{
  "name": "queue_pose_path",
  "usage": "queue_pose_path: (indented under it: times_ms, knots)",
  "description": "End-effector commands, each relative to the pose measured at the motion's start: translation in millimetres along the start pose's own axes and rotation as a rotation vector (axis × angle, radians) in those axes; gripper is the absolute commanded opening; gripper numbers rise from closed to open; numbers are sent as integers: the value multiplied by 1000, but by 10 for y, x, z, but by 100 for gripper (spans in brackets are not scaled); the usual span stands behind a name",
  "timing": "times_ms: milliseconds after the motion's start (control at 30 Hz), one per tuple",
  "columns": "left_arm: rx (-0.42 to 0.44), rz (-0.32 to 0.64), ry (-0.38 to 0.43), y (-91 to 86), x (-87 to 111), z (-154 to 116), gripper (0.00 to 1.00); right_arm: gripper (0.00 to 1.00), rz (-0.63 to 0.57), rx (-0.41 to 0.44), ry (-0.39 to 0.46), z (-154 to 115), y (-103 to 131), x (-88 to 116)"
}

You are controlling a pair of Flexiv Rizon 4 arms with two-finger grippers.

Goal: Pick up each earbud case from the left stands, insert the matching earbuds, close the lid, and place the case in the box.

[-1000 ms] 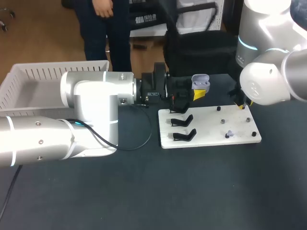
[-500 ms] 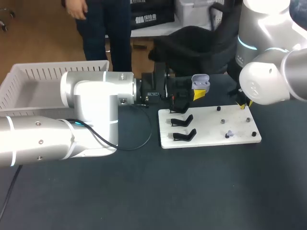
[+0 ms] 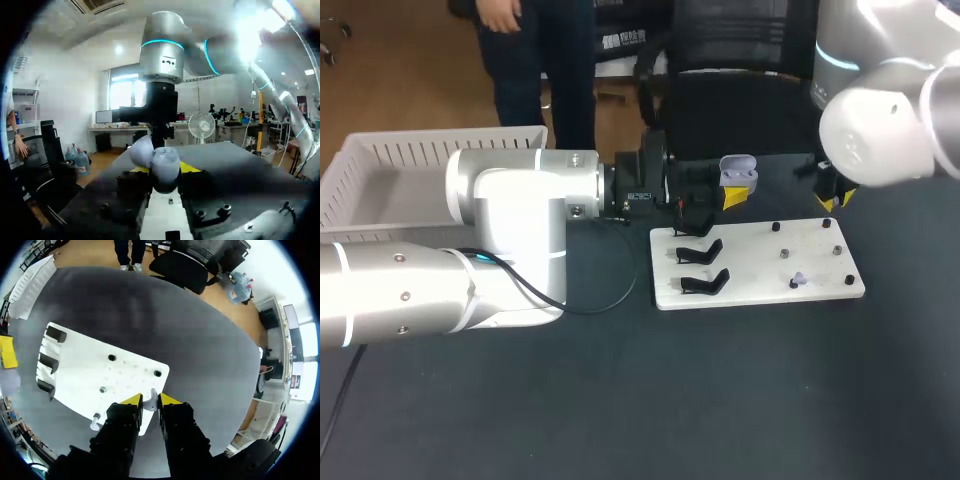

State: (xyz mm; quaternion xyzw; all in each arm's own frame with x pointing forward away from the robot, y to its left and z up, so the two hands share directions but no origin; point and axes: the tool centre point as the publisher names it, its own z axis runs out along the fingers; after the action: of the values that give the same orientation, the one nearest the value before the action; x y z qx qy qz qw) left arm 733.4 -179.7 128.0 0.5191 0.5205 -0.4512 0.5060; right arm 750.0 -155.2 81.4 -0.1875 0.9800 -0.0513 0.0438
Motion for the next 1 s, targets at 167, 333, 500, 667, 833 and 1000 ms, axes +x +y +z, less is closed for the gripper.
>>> queue_pose_path:
  times_ms: [167,333,500,667,833,1000]
  knots:
    - [-11,4,-3,-29,4,1,0,0,67,65,1,-681,326,375]
    - [-11,4,-3,-29,4,1,0,0,112,59,6,-956,583,555]
    - [-11,4,-3,-29,4,1,0,0,136,52,3,-1036,665,658]
    - [-11,4,-3,-29,4,1,0,0,136,52,3,-1036,665,658]
    - [-11,4,-3,-29,4,1,0,0,136,52,3,-1036,665,658]
    - [-11,4,-3,-29,4,1,0,0,587,-18,7,-1051,658,428]
